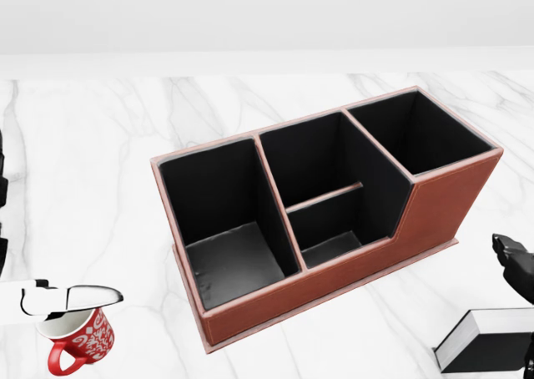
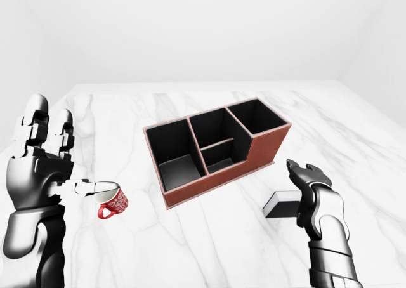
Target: Pick up the book and place it in the left compartment of the caddy.
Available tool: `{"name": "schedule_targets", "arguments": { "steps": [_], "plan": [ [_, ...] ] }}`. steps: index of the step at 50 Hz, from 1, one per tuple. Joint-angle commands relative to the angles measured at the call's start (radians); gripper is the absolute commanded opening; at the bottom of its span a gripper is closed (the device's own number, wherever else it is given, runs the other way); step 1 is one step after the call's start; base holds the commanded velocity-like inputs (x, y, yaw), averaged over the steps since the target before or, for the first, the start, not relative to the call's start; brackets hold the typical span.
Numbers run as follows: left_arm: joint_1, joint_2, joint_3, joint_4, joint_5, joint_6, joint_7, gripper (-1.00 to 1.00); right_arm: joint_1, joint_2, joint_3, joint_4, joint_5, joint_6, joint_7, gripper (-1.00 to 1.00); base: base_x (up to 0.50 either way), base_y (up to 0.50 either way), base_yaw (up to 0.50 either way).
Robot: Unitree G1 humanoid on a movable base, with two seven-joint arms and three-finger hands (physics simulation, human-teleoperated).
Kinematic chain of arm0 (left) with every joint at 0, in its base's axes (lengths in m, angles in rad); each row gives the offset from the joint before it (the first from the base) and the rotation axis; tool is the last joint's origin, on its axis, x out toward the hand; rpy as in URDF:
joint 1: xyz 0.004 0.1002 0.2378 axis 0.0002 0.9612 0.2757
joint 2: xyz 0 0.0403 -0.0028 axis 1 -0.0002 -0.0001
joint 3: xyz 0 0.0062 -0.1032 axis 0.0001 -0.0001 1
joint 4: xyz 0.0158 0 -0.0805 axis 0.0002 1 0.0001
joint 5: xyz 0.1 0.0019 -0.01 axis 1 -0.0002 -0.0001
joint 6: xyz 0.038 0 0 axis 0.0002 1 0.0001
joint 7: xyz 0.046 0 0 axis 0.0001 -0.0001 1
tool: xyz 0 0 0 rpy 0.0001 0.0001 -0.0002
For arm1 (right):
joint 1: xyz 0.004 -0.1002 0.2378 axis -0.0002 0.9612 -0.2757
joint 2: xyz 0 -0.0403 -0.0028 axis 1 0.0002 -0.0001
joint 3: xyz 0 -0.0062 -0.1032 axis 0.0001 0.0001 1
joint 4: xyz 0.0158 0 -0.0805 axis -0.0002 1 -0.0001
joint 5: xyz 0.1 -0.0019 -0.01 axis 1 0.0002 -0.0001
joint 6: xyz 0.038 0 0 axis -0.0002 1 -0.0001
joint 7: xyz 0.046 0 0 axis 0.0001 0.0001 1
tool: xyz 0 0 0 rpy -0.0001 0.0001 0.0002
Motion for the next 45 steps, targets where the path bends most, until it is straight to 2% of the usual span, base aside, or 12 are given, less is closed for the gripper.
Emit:
{"name": "schedule_targets", "arguments": {
  "steps": [1,14,15,16,35,45],
  "plan": [
    [0.002,-0.001,-0.007,0.002,0.005,0.000,0.002,1.00,-0.034,-0.015,0.046,0.126,-0.004,0.000,0.000,1.00,0.00,0.00,0.00],
    [0.011,-0.005,-0.008,0.031,0.008,0.000,-0.003,1.00,-0.106,-0.027,0.113,0.305,0.003,0.000,0.000,1.00,0.00,0.00,0.00],
    [0.012,-0.005,-0.009,0.034,0.009,0.000,-0.004,1.00,-0.112,-0.026,0.116,0.322,0.007,0.000,0.000,-0.44,0.00,0.00,0.00],
    [0.013,-0.006,-0.009,0.036,0.009,0.000,-0.004,1.00,-0.107,-0.029,0.122,0.319,0.005,0.000,0.000,-1.00,0.00,0.00,0.00],
    [0.023,-0.009,-0.019,0.079,0.018,0.000,-0.008,1.00,-0.060,-0.012,0.111,0.238,0.010,0.000,0.000,-1.00,0.00,0.00,0.00],
    [0.025,-0.010,-0.020,0.080,0.019,0.000,-0.010,1.00,0.066,0.051,0.068,-0.057,0.022,0.000,0.000,-1.00,0.00,0.00,0.00]
  ]
}}
